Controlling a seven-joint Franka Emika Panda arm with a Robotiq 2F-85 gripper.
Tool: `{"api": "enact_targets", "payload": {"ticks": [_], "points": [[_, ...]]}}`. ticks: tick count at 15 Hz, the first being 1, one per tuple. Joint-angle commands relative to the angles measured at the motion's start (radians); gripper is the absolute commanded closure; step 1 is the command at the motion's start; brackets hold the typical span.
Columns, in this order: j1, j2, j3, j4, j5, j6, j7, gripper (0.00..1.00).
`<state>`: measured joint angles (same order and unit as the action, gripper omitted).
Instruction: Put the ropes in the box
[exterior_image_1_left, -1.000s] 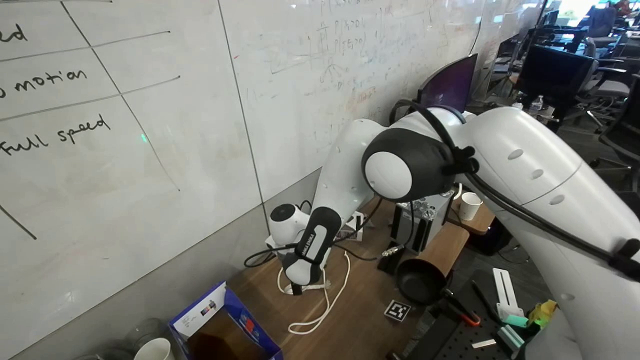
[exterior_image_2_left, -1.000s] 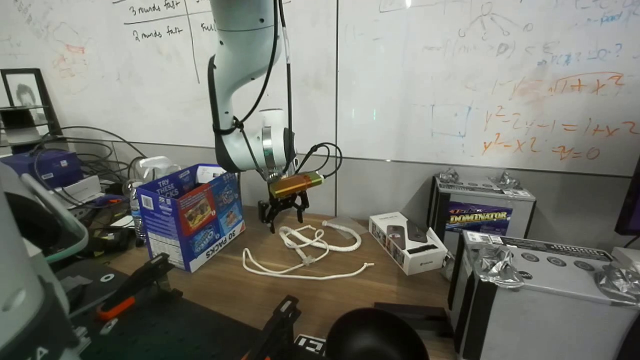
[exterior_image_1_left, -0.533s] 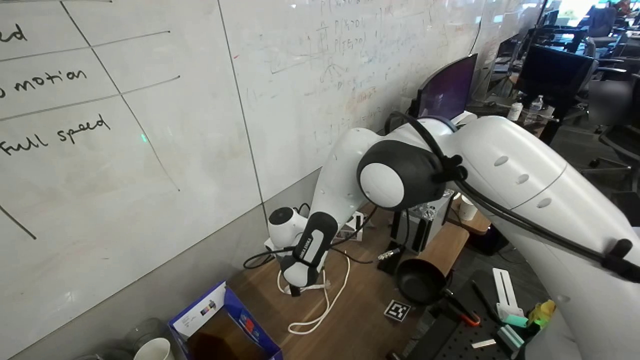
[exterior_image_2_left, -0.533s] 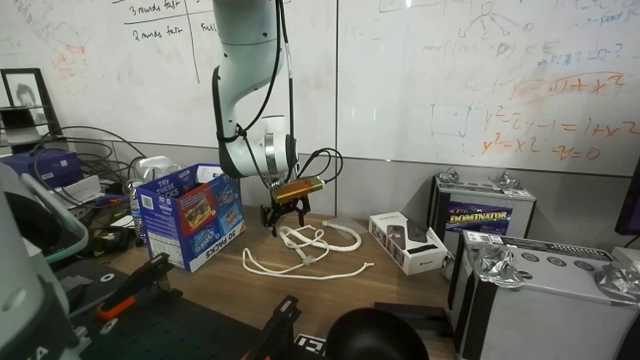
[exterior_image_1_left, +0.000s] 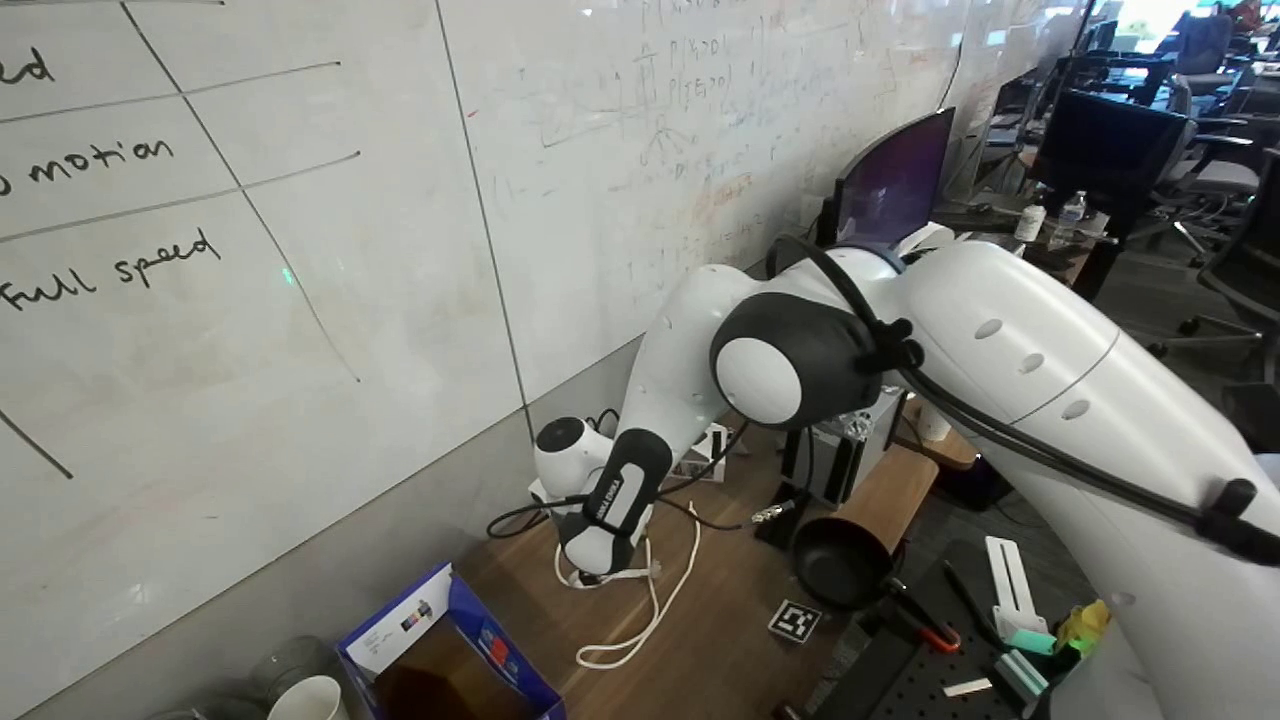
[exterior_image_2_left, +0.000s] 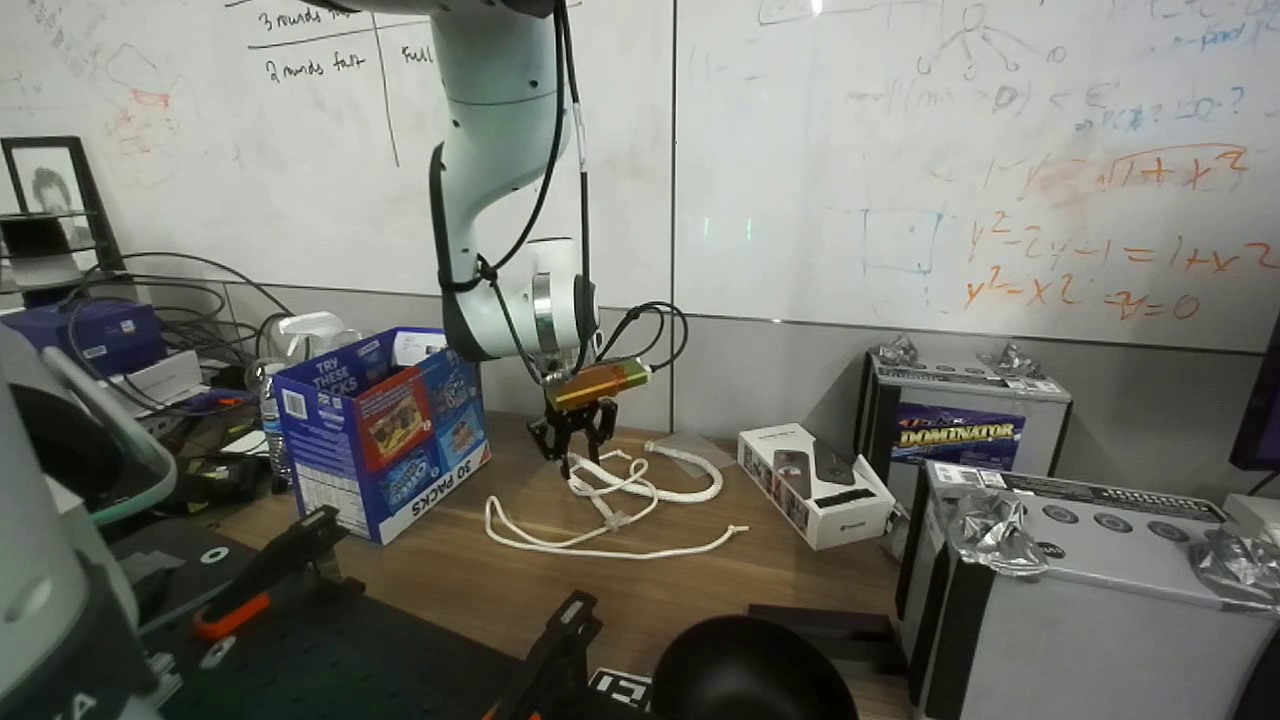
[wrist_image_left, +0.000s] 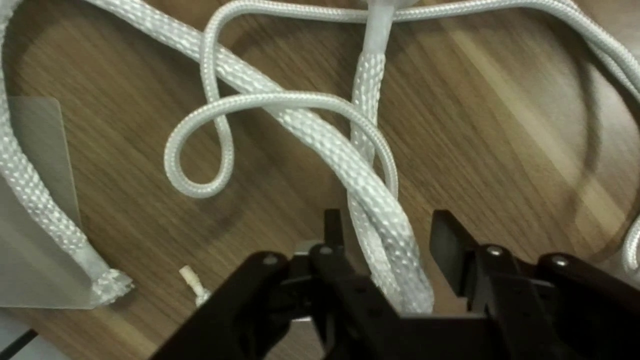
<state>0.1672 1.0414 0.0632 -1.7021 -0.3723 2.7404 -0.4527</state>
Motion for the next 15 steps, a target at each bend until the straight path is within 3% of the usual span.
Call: {"api": "enact_targets", "payload": {"ticks": [1,3,5,10,15], "points": [[0.005,-0.010,-0.002,0.018,-0.007,-0.049,0.022,0.81],[-0.001,-0.025,0.007,0.013,0.002,-0.111,0.018,0.95],[-0.013,-0.045,0.023,0.007,0.012,-0.199,0.002,0.99],[-0.083,-0.126,0.124,-0.015,0.088,-0.460,-0.078,0.95],[-0.192,-0.318,0.249,-0.088,0.278,-0.615,-0.153,0.95]]}}
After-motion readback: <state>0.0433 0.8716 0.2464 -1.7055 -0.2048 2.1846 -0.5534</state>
